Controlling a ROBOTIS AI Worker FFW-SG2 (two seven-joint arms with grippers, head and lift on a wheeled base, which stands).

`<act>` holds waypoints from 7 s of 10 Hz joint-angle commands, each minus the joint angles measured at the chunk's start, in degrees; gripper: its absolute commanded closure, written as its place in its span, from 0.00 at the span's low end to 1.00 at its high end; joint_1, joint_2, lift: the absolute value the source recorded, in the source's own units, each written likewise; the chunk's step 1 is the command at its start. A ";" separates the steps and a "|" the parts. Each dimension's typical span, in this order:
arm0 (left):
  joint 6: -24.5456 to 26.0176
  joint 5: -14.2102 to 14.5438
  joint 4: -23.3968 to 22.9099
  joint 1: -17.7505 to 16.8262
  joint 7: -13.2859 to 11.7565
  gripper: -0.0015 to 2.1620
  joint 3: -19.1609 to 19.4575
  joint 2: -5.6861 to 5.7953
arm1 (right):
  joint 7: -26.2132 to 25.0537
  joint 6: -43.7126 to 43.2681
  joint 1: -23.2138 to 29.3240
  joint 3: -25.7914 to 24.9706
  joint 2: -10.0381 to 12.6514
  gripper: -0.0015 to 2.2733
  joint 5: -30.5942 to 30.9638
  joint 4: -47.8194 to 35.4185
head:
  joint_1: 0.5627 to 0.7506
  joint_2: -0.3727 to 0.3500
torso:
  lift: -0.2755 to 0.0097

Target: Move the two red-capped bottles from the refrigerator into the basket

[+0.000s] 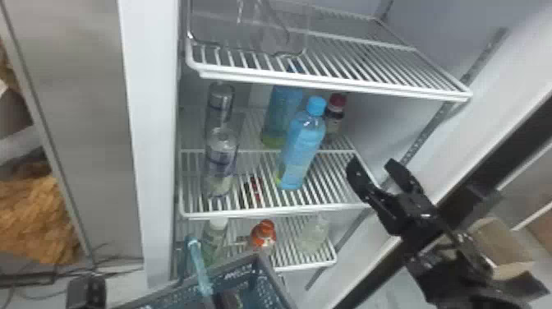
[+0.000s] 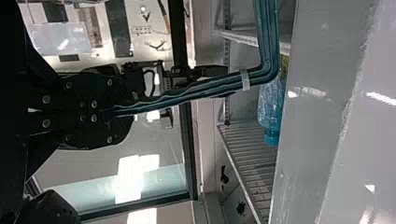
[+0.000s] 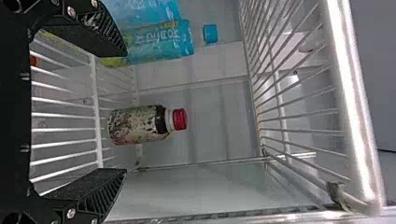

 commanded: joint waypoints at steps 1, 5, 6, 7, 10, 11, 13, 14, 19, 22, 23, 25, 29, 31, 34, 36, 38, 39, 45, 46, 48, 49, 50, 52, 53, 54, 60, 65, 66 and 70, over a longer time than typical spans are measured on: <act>0.10 0.00 -0.06 -0.09 0.09 0.54 -0.07 -0.06 | -0.54 1.24 -2.97 0.61 -0.53 0.06 1.19 2.20 | 0.70 0.03 | 0.97; 0.10 0.00 -0.06 0.05 0.09 0.54 -0.19 -0.15 | -2.30 2.64 -9.15 3.81 -1.24 0.06 3.02 7.68 | 0.70 0.03 | 0.97; 0.10 0.00 -0.06 0.05 0.09 0.54 -0.19 -0.15 | -3.35 2.78 -9.86 4.49 -1.24 0.06 3.36 7.82 | 0.70 0.03 | 0.97; 0.24 0.00 0.08 0.05 0.09 0.54 -0.19 -0.15 | -4.41 3.63 -10.42 4.95 -1.24 0.06 3.59 7.68 | 0.70 0.03 | 0.97; 0.24 0.00 -0.06 0.05 0.09 0.54 -0.19 -0.15 | -5.11 5.88 -13.79 5.41 -1.41 0.06 5.88 10.07 | 0.70 0.03 | 0.97; 0.24 0.00 0.08 0.05 0.09 0.54 -0.19 -0.15 | -5.37 5.88 -15.06 5.52 -1.50 0.06 6.34 11.34 | 0.70 0.03 | 0.97; 0.24 0.00 0.08 0.05 0.09 0.54 -0.19 -0.15 | -6.08 6.30 -17.31 5.64 -1.59 0.06 7.25 13.45 | 0.70 0.03 | 0.97; 0.24 0.00 0.08 0.05 0.09 0.54 -0.19 -0.15 | -6.25 6.72 -18.58 5.64 -1.68 0.06 7.71 14.86 | 0.70 0.03 | 0.97; 0.24 0.00 0.08 0.19 0.09 0.54 -0.19 -0.06 | -7.22 8.27 -24.20 7.01 -2.47 0.06 9.53 20.48 | 0.70 0.03 | 0.97; 0.24 0.00 0.08 0.05 0.09 0.54 -0.19 0.03 | -7.48 8.83 -27.58 8.26 -3.08 0.06 10.11 24.28 | 0.70 0.03 | 0.97; 0.24 0.00 0.08 0.05 0.09 0.54 -0.19 0.03 | -7.66 8.97 -28.28 8.26 -3.08 0.06 10.33 25.12 | 0.70 0.03 | 0.97; 0.24 0.00 0.22 0.19 0.09 0.54 -0.19 0.12 | -8.19 9.39 -28.98 8.38 -3.08 0.06 11.13 25.12 | 0.70 0.03 | 0.97; 0.24 0.00 0.22 0.05 0.09 0.54 -0.19 0.12 | -8.80 10.38 -31.65 8.49 -3.52 0.06 12.96 27.93 | 0.70 0.03 | 0.97; 0.24 0.00 0.22 0.05 0.09 0.54 -0.19 0.12 | -8.98 10.52 -32.36 8.49 -3.61 0.06 13.19 28.78 | 0.70 0.03 | 0.97; 0.24 0.00 0.22 0.05 0.09 0.54 -0.30 0.12 | -8.89 11.22 -33.62 9.41 -4.31 0.42 13.31 31.03 | 0.70 0.03 | 0.97; 0.24 0.00 0.22 -0.09 0.09 0.54 -0.30 0.12 | -8.98 11.22 -33.76 9.52 -4.31 0.56 14.79 30.75 | 0.70 0.03 | 0.97; 0.24 0.00 0.22 0.05 0.09 0.54 -0.30 0.12 | -8.98 11.22 -32.64 9.52 -4.31 0.56 14.68 29.20 | 0.70 0.03 | 0.97; 0.24 0.00 0.22 0.05 0.09 0.54 -0.30 0.12 | -8.98 11.22 -31.65 9.52 -4.31 0.56 14.56 27.51 | 0.70 0.03 | 0.97; 0.38 0.00 0.22 0.05 0.09 0.54 -0.64 0.38 | -8.89 11.93 -22.79 8.95 -4.31 0.56 9.42 16.96 | 0.70 0.03 | 0.97; 0.38 0.00 0.22 0.05 0.09 0.54 -0.64 0.38 | -8.89 12.49 -20.54 8.72 -4.31 0.56 8.05 13.87 | 0.70 0.03 | 0.97; 0.38 0.00 0.22 0.19 0.09 0.54 -0.64 0.47 | -8.89 14.46 -17.31 8.49 -4.31 0.56 6.79 9.09 | 0.70 0.03 | 0.97; 0.52 0.00 0.22 0.19 0.09 0.54 -0.76 0.47 | -8.80 14.74 -15.34 8.15 -4.31 0.56 5.76 7.40 | 0.70 0.03 | 0.97; 0.52 0.00 0.22 0.33 0.09 0.54 -0.76 0.47 | -8.71 15.72 -13.51 7.58 -4.31 0.56 5.76 5.15 | 0.70 0.03 | 0.97; 0.52 0.00 0.36 0.47 0.17 0.54 -0.76 0.47 | -7.92 18.39 -9.86 6.44 -4.31 0.56 5.19 0.79 | 0.70 0.03 | 0.97; 0.52 0.00 0.22 0.47 0.17 0.54 -0.76 0.38 | -7.48 19.10 -8.31 6.09 -4.31 0.56 5.19 -1.60 | 0.70 0.03 | 0.97; 0.52 0.00 0.22 0.61 0.17 0.54 -0.76 0.38 | -7.13 19.52 -6.90 5.64 -4.31 0.56 4.51 -3.43 | 0.70 0.03 | 0.97; 0.52 0.11 0.22 0.90 0.26 0.54 -0.64 0.20 | -4.41 24.72 5.89 -1.68 -2.47 0.56 3.25 -17.49 | 0.70 0.03 | 0.97; 0.52 0.00 0.22 0.75 0.35 0.54 -0.53 0.12 | -1.07 29.22 14.33 -5.79 -0.53 0.56 2.11 -26.91 | 0.70 0.03 | 0.97; 0.52 0.00 0.22 0.75 0.44 0.54 -0.41 0.03 | 0.08 30.77 15.88 -6.70 -0.09 0.56 1.88 -28.46 | 0.70 0.03 | 0.97; 0.38 0.00 0.22 0.90 0.52 0.54 0.04 0.03 | 3.15 35.27 23.47 -7.62 1.54 0.56 -1.78 -34.22 | 0.70 0.03 | 0.97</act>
